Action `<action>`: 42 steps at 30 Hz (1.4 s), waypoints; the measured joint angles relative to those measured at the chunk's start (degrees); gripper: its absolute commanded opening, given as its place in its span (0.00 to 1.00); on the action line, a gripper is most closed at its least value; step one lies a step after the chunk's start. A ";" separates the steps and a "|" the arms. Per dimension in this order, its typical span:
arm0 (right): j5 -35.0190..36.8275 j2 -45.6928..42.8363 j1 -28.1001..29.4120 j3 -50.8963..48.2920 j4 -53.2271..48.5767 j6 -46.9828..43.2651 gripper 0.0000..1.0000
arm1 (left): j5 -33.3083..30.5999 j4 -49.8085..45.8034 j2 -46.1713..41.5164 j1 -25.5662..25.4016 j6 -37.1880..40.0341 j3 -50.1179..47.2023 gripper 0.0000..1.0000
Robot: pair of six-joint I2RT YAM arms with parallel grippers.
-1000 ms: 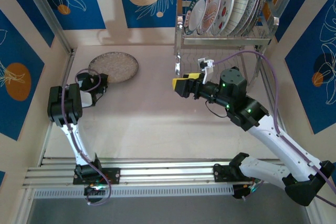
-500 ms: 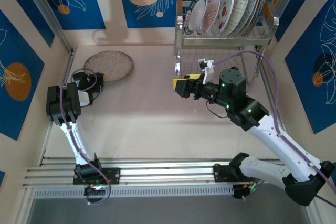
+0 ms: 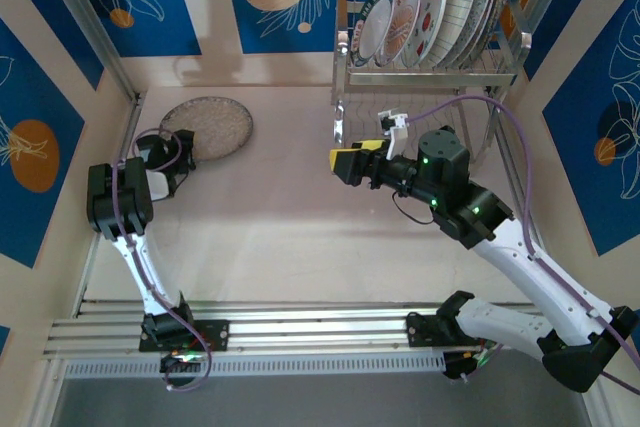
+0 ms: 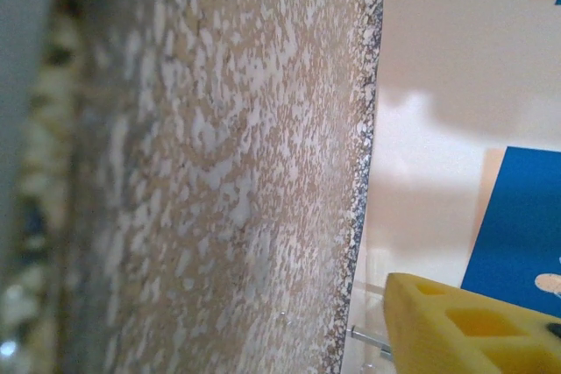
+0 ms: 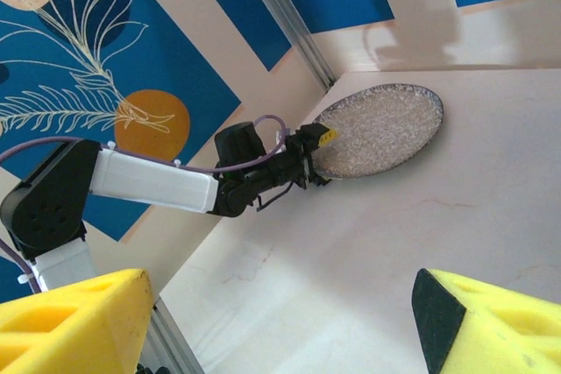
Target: Unload the plates from the dish rack
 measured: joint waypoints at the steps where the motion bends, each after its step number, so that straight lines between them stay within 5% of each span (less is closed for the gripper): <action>1: 0.13 0.20 0.00 0.24 -0.28 0.04 0.79 | -0.02 -0.92 -0.28 0.00 -0.07 0.26 0.65; 30: 2.27 0.39 -0.26 0.46 -2.14 2.43 0.80 | 0.15 -52.68 -7.58 -1.49 10.78 13.14 0.90; 42: 13.07 1.18 -0.44 11.63 -15.76 3.48 0.79 | -4.85 -65.77 -15.69 -5.09 14.69 13.88 0.99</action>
